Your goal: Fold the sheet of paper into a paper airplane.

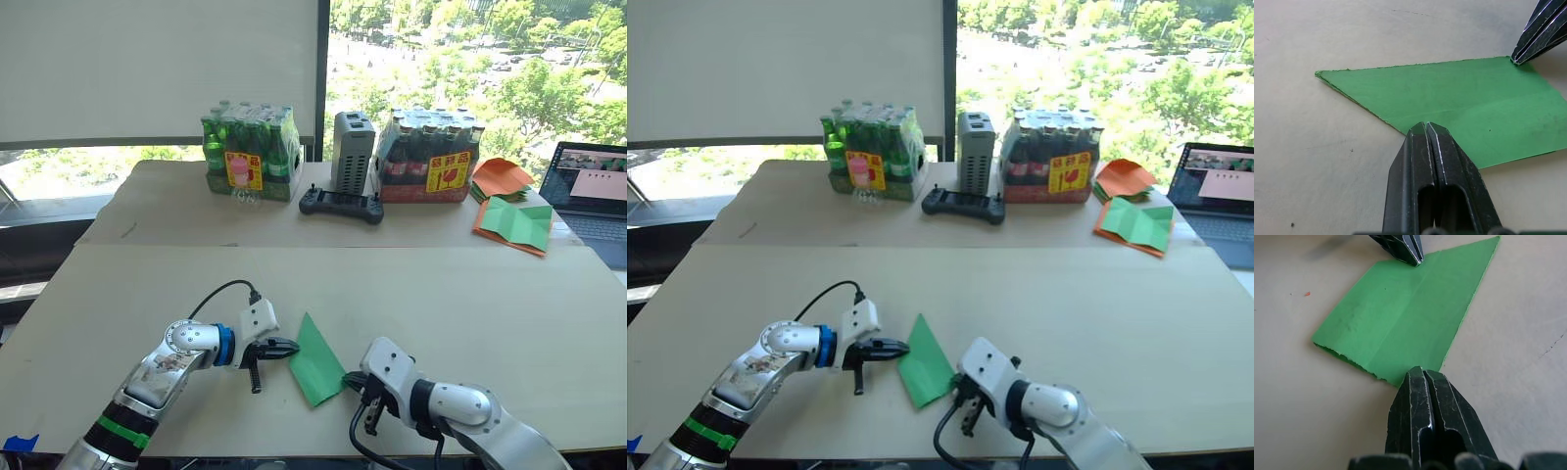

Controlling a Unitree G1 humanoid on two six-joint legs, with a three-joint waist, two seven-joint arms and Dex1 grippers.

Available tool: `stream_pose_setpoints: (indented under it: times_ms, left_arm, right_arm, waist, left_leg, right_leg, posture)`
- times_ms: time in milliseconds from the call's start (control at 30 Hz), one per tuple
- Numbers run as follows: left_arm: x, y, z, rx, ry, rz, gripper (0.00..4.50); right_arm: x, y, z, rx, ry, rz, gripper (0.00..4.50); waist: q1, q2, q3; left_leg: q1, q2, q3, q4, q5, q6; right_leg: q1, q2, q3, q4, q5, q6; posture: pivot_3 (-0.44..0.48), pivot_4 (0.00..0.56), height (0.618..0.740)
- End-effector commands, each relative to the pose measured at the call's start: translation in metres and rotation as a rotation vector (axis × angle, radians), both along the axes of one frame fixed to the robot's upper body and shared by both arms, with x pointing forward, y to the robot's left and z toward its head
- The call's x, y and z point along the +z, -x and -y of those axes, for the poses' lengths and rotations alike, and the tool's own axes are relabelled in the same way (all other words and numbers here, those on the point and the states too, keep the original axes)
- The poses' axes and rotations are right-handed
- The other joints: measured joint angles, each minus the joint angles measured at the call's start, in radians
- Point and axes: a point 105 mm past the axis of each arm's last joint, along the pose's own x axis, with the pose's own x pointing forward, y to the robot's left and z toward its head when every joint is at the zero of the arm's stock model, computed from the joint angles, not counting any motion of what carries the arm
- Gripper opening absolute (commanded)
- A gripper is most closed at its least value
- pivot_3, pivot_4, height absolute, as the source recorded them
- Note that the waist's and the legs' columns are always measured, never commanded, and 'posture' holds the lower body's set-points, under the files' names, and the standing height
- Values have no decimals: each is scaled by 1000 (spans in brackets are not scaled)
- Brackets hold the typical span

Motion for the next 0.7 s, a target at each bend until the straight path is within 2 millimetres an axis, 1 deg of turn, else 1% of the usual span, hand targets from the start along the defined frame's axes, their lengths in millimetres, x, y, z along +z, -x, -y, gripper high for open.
stream_pose_setpoints:
  times_ms: [33, 133, 233, 300, 367, 467, 500, 633, 700]
  left_arm:
    - [-14, 0, -8, 19, -57, -37, 59]
    - [-13, 0, -6, 19, -55, -33, 59]
    - [-13, -1, -6, 20, -54, -32, 59]
    - [-12, -1, -5, 20, -49, -31, 59]
    - [-11, -2, -5, 20, -46, -29, 59]
    - [1, -6, -3, 29, -6, 4, 59]
    - [6, -7, -2, 30, 11, 10, 59]
    - [26, -12, -4, 43, 60, 29, 59]
    - [36, -15, -13, 50, 66, 44, 59]
  right_arm:
    - [-23, 10, 10, -31, 54, -126, 0]
    - [-15, 9, 8, -38, 33, -116, 0]
    - [-3, 7, 8, -44, -9, -93, 0]
    - [16, 1, 2, -51, -120, -42, 0]
    - [29, -3, -1, -54, -194, -12, 0]
    - [59, -16, 2, -70, -324, 82, 0]
    - [65, -18, 1, -72, -357, 101, 0]
    - [76, -20, -4, -59, -440, 121, 0]
    - [74, -19, -5, -46, -436, 119, 0]
  waist:
    - [0, 0, 0]
    - [0, 0, 0]
    - [1, 0, 0]
    - [2, 0, 1]
    - [0, 0, 2]
    - [0, 1, 2]
    - [0, 1, 3]
    - [-1, 0, 4]
    - [-2, 1, 4]
  left_leg:
    - [0, 0, 0, 0, 0, 0]
    - [0, 0, 0, 0, 0, 0]
    - [0, 0, 0, 0, 0, 0]
    - [0, 0, 0, 0, 0, 0]
    - [-1, 0, -1, 0, 0, 0]
    - [-2, 0, -1, 0, 0, 0]
    - [-2, 0, -1, 0, 0, 0]
    - [-4, 0, -1, -2, 1, -2]
    - [-6, 0, -1, -2, 2, -4]
  right_leg:
    - [0, 0, 0, 0, 0, 0]
    - [0, 0, 0, 0, 0, 0]
    - [0, 0, 0, -1, 0, 0]
    - [0, 0, 0, -1, 0, 0]
    - [0, 0, 0, -1, 0, 0]
    - [0, 0, 0, 0, 0, 0]
    - [0, 0, 0, 0, 0, 0]
    - [-1, 0, 0, 1, 0, 0]
    - [-4, 0, 0, 1, 0, 0]
  posture:
    - [0, 150, 678]
    - [0, 150, 678]
    - [0, 150, 678]
    - [0, 150, 678]
    - [0, 150, 678]
    - [0, 150, 678]
    - [0, 150, 678]
    - [0, 150, 678]
    - [0, 150, 678]
